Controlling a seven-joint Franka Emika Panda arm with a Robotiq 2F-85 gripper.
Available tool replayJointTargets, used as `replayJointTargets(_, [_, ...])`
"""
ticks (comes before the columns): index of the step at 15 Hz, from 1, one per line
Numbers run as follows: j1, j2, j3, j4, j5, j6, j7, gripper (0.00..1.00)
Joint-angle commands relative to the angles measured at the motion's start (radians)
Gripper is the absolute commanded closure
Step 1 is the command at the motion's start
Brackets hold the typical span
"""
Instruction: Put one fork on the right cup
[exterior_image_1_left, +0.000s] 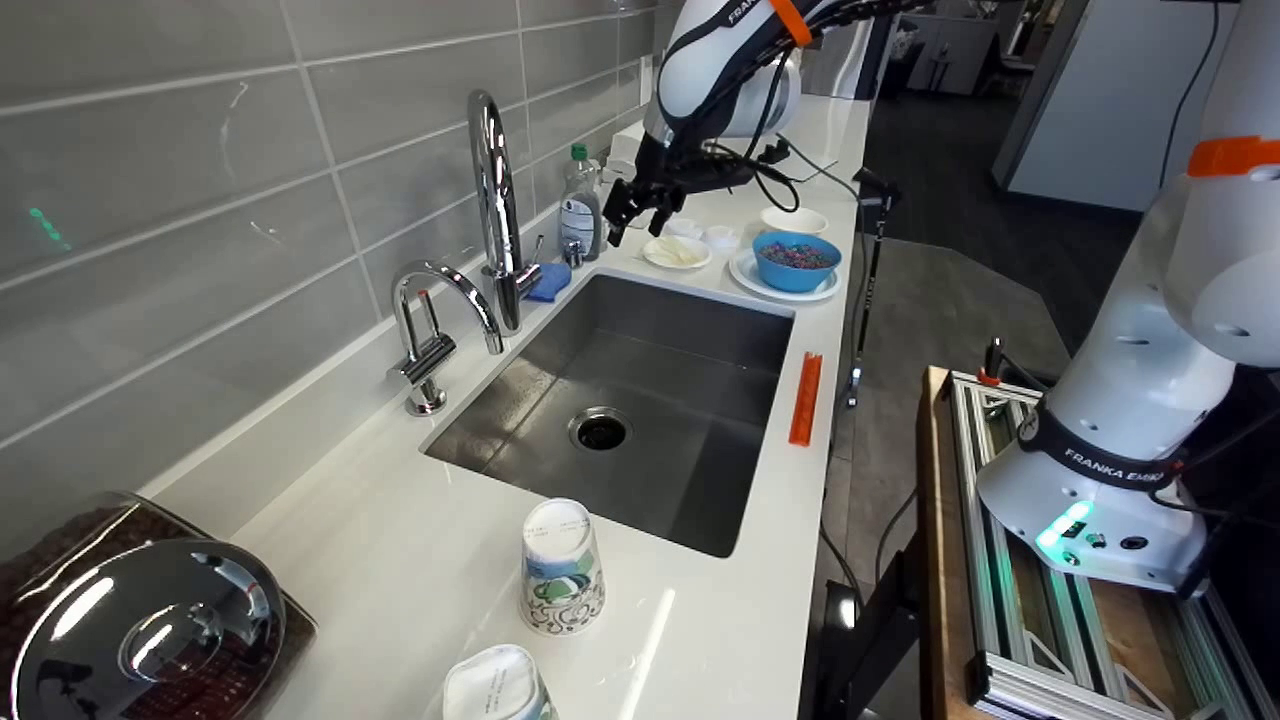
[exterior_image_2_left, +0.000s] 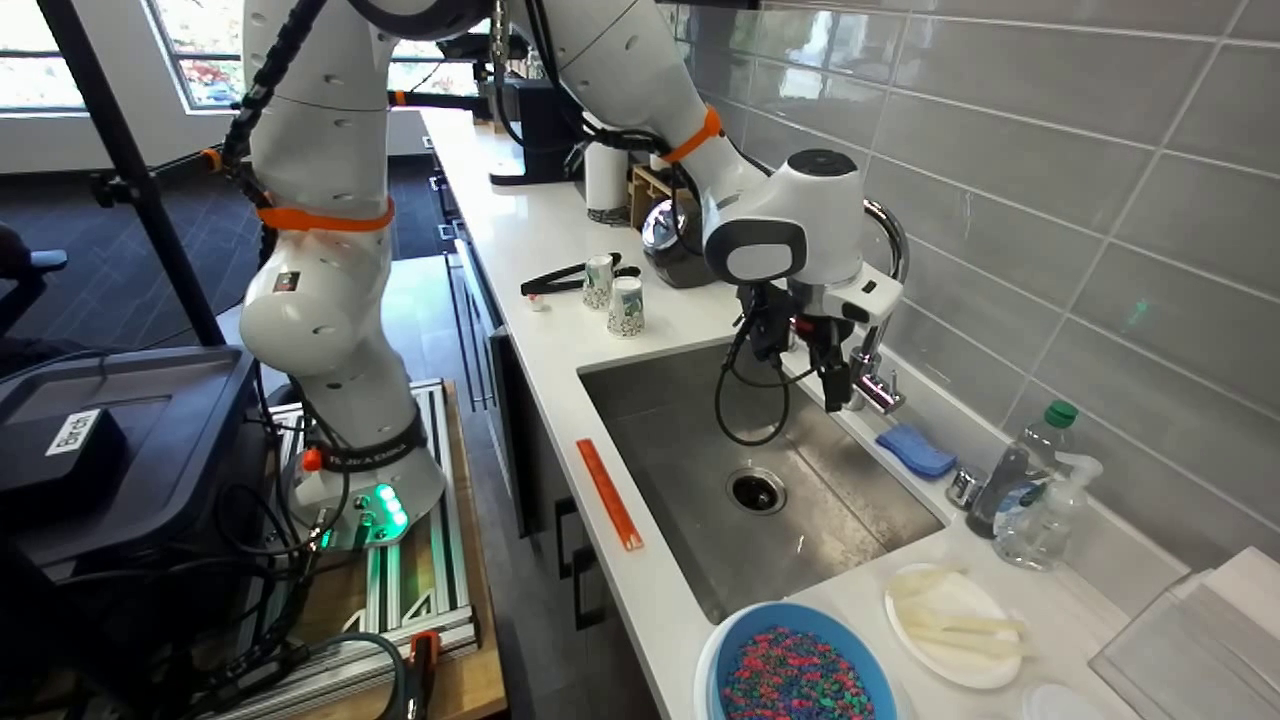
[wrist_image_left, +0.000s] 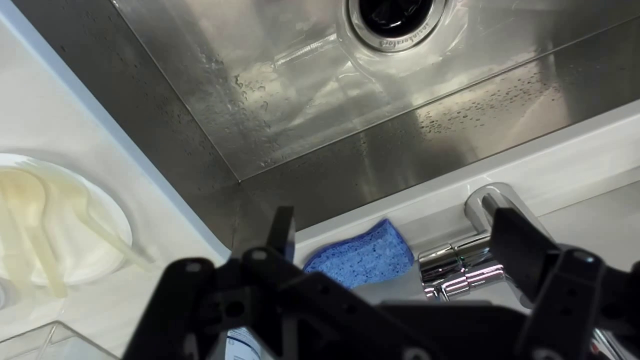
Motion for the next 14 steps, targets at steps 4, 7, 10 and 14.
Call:
replayJointTargets(4, [-0.084, 0.063, 0.03, 0.068, 0.028, 0.065, -0.2, 0.0])
replayJointTargets(7, [-0.169, 0.115, 0.068, 0.134, 0.092, 0.056, -0.378, 0.0])
replayJointTargets(10, [-0.256, 0.176, 0.111, 0.204, 0.13, 0.035, -0.519, 0.0])
replayJointTargets(14, [-0.34, 0.26, 0.152, 0.276, 0.119, 0.039, -0.628, 0.0])
